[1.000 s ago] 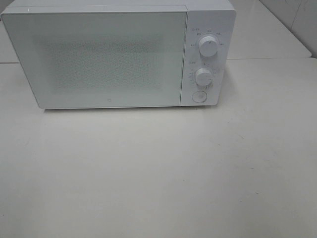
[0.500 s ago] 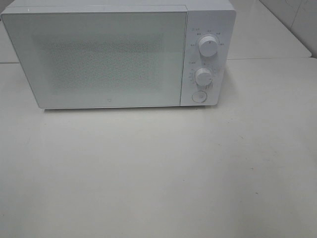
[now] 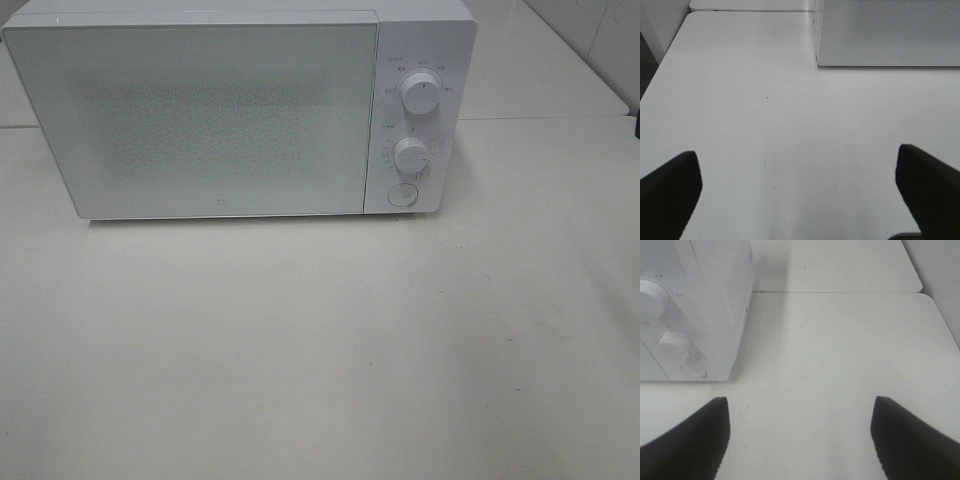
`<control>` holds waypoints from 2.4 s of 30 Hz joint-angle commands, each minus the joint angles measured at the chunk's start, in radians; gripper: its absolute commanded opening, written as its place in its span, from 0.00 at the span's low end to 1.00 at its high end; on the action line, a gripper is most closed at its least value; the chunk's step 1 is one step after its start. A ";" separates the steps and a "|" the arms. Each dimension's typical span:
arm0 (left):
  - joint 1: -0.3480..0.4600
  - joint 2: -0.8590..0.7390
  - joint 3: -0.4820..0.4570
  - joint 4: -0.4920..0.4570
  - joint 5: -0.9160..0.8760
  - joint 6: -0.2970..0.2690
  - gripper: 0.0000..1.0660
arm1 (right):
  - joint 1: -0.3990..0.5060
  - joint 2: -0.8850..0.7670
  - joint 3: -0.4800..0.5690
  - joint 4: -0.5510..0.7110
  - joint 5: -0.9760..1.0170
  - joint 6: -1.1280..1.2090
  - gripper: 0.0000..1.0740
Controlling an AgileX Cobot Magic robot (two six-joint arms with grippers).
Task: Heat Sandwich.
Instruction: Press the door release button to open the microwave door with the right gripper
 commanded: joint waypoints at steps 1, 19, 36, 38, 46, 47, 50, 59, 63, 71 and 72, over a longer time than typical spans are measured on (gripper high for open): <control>-0.005 -0.018 0.001 -0.008 -0.013 0.000 0.92 | -0.006 0.044 0.000 -0.002 -0.096 0.019 0.71; -0.005 -0.018 0.001 -0.008 -0.013 0.000 0.92 | 0.056 0.312 0.231 0.252 -0.820 -0.192 0.71; -0.005 -0.018 0.001 -0.008 -0.013 0.000 0.92 | 0.502 0.576 0.243 0.668 -1.103 -0.367 0.71; -0.005 -0.018 0.001 -0.008 -0.013 0.000 0.92 | 0.550 0.601 0.243 0.709 -1.142 -0.367 0.71; -0.005 -0.018 0.001 -0.008 -0.013 0.000 0.92 | 0.702 0.693 0.220 0.850 -1.205 -0.372 0.71; -0.005 -0.018 0.001 -0.008 -0.013 0.000 0.92 | 0.719 0.704 0.209 0.865 -1.206 -0.382 0.71; -0.005 -0.018 0.001 -0.008 -0.013 0.000 0.92 | 0.753 0.725 0.186 0.895 -1.206 -0.407 0.71; -0.005 -0.018 0.001 -0.008 -0.013 0.000 0.92 | 0.861 0.800 0.109 1.005 -1.209 -0.425 0.71; -0.005 -0.018 0.001 -0.008 -0.013 0.000 0.92 | 0.879 0.808 0.088 1.024 -1.203 -0.427 0.71; -0.005 -0.018 0.001 -0.008 -0.013 0.000 0.92 | 0.879 0.808 0.080 1.024 -1.173 -0.336 0.71; -0.005 -0.018 0.001 -0.008 -0.013 0.000 0.92 | 0.879 0.808 0.080 1.024 -1.171 -0.304 0.71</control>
